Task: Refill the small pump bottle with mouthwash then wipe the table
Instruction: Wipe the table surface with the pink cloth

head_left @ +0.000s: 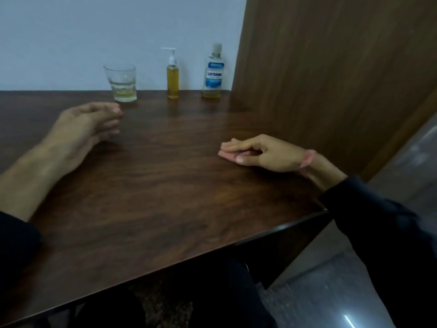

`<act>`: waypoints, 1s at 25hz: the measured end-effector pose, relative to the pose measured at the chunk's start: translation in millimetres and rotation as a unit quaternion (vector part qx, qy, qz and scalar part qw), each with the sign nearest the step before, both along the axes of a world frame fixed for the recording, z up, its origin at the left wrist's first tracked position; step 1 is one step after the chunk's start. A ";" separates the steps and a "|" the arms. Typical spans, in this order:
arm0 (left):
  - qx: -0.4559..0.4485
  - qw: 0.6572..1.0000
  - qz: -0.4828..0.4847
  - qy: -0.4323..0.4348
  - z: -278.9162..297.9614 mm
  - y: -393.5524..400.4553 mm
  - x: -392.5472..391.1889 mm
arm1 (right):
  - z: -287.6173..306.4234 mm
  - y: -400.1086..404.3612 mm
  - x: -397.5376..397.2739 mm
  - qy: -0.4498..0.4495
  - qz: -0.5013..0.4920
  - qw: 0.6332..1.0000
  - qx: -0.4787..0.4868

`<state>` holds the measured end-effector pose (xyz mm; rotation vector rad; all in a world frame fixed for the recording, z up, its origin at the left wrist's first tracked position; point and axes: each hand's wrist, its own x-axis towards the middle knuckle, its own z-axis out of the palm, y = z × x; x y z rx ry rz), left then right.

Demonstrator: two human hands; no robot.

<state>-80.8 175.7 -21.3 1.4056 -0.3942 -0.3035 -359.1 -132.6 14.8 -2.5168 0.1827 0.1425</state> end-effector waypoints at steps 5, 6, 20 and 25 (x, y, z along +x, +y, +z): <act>0.025 0.999 0.006 -0.019 -6.4 -1.3 2.6 | -20.6 35.3 -87.2 -0.060 0.033 0.996 -0.049; 0.032 0.999 0.006 -0.027 -6.9 -2.3 1.0 | -22.4 37.9 -102.2 -0.056 0.038 0.997 -0.049; 0.053 0.995 0.014 -0.085 -4.3 -3.3 -15.0 | -33.5 102.4 -82.5 -0.049 0.051 0.991 -0.113; 0.065 0.994 0.028 -0.079 -0.9 -4.1 -21.2 | -22.4 119.9 -9.8 -0.024 0.106 0.984 -0.141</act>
